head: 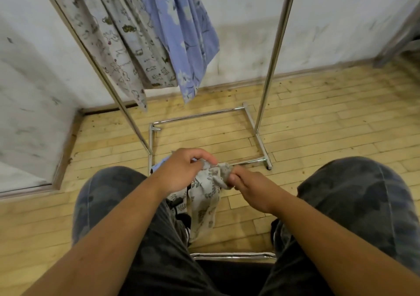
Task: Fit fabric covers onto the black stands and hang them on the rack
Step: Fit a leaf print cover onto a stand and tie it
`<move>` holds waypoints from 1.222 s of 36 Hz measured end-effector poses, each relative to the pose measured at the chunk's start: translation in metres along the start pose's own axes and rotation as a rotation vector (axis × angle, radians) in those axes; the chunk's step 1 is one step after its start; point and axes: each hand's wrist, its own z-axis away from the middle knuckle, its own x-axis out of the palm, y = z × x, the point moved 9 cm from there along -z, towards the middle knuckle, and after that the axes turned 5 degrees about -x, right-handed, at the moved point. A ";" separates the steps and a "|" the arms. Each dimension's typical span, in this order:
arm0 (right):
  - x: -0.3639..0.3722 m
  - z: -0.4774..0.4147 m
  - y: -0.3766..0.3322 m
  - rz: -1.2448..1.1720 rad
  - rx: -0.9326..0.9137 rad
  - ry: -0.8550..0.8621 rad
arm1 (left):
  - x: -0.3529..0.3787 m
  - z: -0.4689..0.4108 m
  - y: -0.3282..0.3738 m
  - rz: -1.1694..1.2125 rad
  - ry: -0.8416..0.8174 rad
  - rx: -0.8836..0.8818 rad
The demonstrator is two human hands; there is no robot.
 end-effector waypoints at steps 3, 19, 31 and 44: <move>0.008 -0.001 0.003 0.087 0.001 -0.061 | 0.000 -0.003 0.000 -0.021 0.024 0.019; -0.005 -0.012 0.008 0.559 0.046 0.078 | 0.010 -0.022 -0.004 -0.541 0.109 0.217; -0.017 -0.014 0.013 0.444 0.085 0.195 | 0.034 -0.025 -0.025 -0.671 -0.153 0.097; -0.017 -0.010 0.009 0.340 0.078 0.194 | 0.040 -0.022 -0.028 -0.573 -0.220 0.096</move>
